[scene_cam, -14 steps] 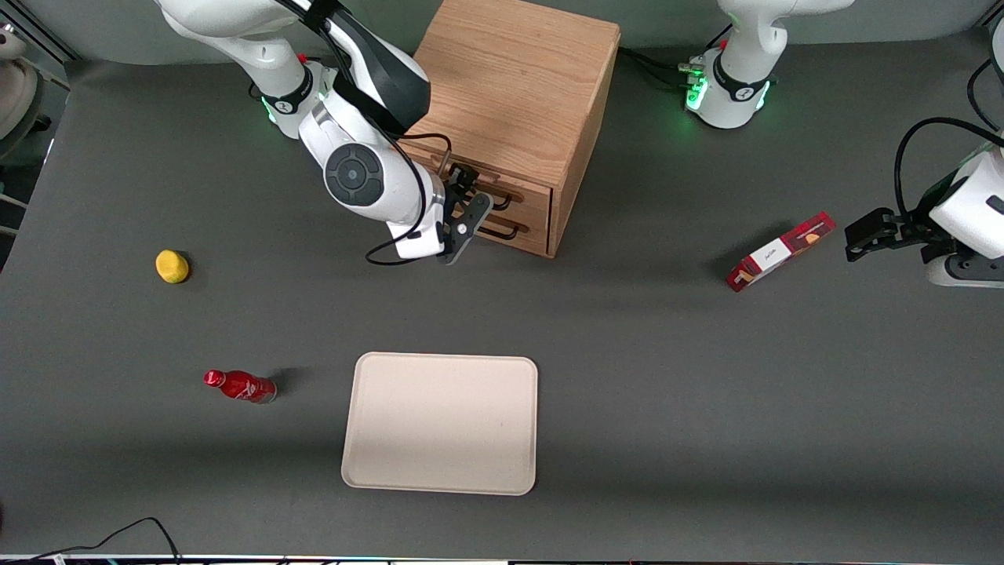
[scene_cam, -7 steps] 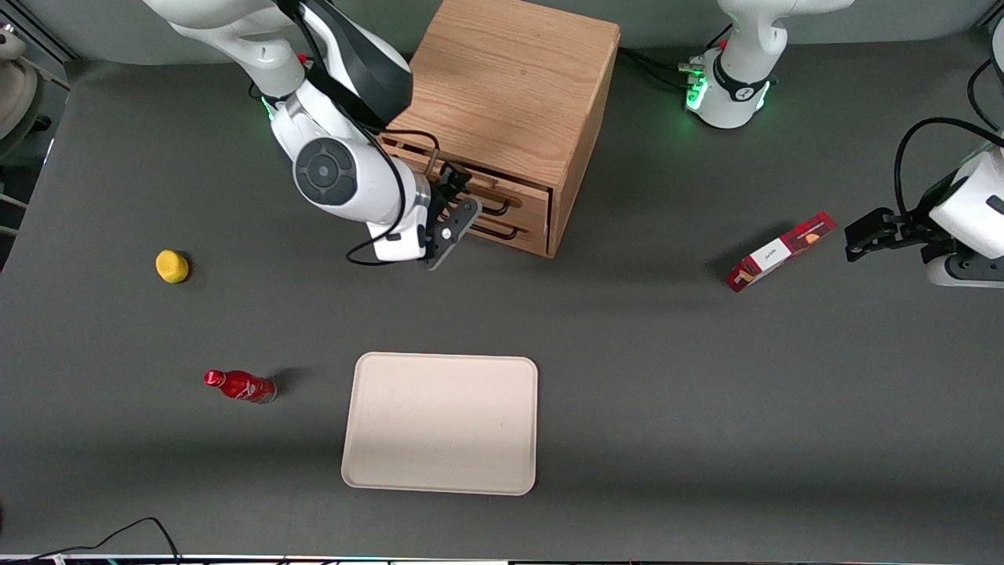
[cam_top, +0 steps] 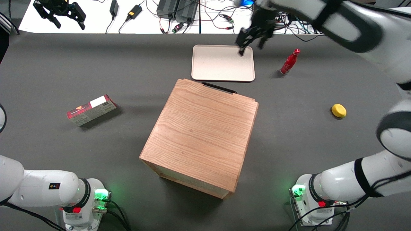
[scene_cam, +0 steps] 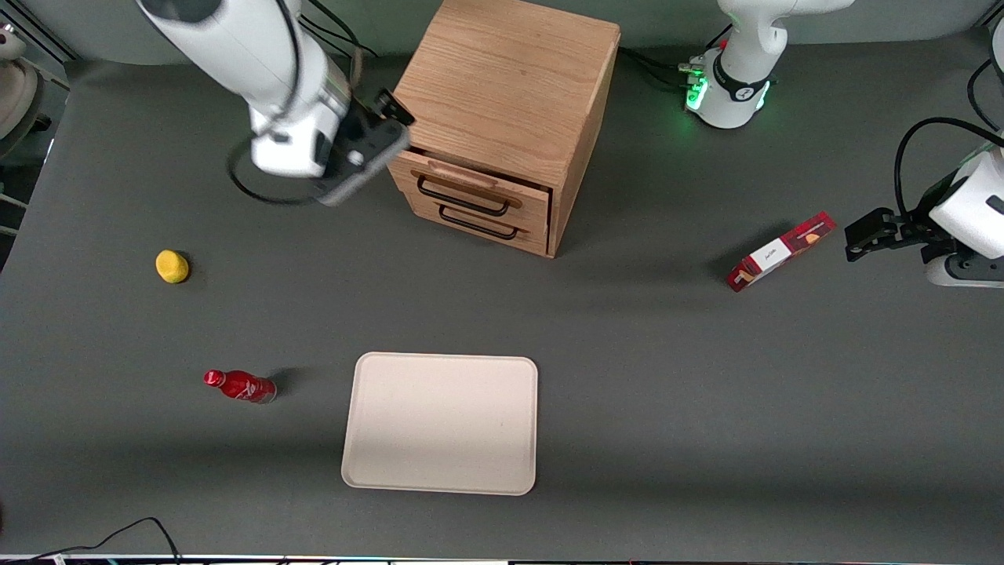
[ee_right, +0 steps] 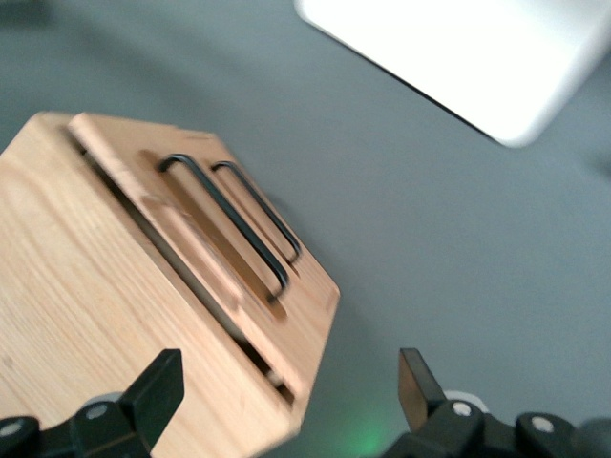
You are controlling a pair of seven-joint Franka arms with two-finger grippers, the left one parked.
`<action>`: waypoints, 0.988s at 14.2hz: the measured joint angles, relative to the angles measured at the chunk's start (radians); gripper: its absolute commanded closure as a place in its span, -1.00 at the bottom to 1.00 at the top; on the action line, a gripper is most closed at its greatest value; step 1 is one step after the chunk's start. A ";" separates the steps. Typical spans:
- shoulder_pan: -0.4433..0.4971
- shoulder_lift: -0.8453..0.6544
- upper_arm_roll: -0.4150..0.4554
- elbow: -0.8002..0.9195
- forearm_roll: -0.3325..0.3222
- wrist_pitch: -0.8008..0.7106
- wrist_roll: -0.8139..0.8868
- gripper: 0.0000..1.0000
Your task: Close top drawer
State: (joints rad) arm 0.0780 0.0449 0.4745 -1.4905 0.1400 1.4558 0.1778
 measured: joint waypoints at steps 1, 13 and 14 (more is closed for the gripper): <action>-0.004 -0.051 -0.037 -0.027 0.000 -0.028 0.095 -1.00; -0.040 -0.120 -0.410 -0.248 -0.134 0.104 0.251 -1.00; -0.038 -0.119 -0.410 -0.251 -0.137 0.106 0.251 -1.00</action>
State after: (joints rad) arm 0.0398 -0.0741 0.0650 -1.7412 0.0030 1.5617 0.4289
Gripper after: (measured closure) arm 0.000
